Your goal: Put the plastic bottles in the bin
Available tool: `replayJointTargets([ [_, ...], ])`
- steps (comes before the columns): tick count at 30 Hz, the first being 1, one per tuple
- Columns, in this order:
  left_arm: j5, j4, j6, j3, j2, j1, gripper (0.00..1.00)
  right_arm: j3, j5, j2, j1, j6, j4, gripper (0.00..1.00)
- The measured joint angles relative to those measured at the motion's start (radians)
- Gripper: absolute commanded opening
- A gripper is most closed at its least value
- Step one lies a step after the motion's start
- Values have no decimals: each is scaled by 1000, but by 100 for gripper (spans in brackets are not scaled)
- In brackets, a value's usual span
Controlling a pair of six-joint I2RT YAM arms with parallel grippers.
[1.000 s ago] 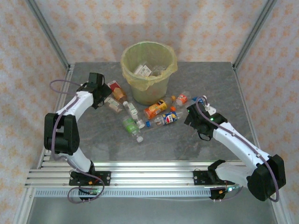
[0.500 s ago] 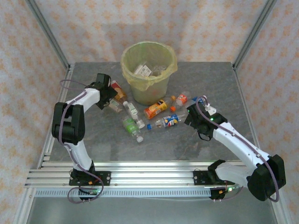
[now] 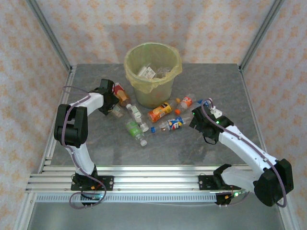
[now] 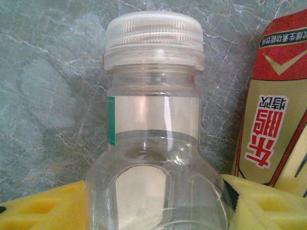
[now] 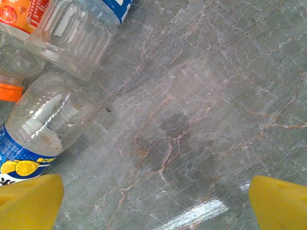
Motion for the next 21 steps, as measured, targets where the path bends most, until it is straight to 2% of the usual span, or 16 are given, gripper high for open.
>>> replayJointTargets([
  [5, -7, 5, -12, -2, -5, 0, 46, 6, 0, 0, 0, 0, 0, 99],
  [10, -59, -48, -8, -11, -44, 3, 44, 20, 2, 0, 0, 0, 0, 99],
  [14, -126, -122, 23, 0, -151, 3, 43, 25, 8, 0, 0, 0, 1, 99],
  [17, -204, -197, 79, 88, -237, -18, 43, 29, 14, 0, 0, -1, 3, 99],
  [21, -294, -221, 189, 288, -311, -97, 43, 29, 23, 0, 0, -1, 5, 99],
])
